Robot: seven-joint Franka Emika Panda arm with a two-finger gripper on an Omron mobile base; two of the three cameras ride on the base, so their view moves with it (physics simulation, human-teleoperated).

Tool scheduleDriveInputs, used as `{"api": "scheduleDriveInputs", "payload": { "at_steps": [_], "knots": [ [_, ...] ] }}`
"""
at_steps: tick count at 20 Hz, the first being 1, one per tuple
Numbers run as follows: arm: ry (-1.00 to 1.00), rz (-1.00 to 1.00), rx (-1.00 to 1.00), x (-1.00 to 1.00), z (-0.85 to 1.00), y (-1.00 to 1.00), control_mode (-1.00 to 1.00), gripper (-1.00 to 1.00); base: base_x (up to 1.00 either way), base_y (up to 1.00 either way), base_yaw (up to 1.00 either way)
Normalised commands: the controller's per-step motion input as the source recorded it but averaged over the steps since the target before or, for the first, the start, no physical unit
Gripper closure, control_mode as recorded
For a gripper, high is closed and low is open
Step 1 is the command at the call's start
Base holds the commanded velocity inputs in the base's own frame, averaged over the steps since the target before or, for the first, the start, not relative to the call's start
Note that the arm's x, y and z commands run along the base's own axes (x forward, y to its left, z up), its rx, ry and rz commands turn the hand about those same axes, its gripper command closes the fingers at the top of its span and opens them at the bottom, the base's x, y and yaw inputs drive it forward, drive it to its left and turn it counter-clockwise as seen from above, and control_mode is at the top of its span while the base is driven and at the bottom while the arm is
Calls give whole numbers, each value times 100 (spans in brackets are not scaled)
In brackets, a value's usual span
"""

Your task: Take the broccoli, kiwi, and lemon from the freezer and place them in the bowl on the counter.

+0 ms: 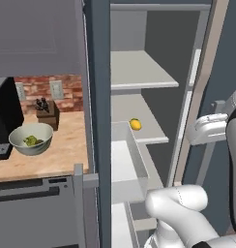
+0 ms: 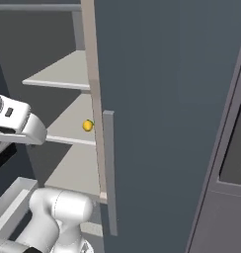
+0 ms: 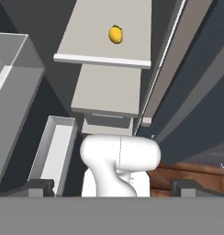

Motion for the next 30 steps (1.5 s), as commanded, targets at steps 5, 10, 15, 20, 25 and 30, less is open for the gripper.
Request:
{"api": "scheduleDriveInputs", "payload": {
  "at_steps": [5,10,15,20,25,30],
  "knots": [
    [0,0,0,0,0,0,100,-100,7,49,-1],
    [0,0,0,0,0,0,100,-100,16,43,-3],
    [0,0,0,0,0,0,100,-100,24,16,-9],
    [0,0,0,0,0,0,100,-100,27,19,-14],
    [0,0,0,0,0,0,100,-100,24,14,-15],
    [-4,-1,0,15,-27,1,-100,-100,10,2,-3]
  ]
}}
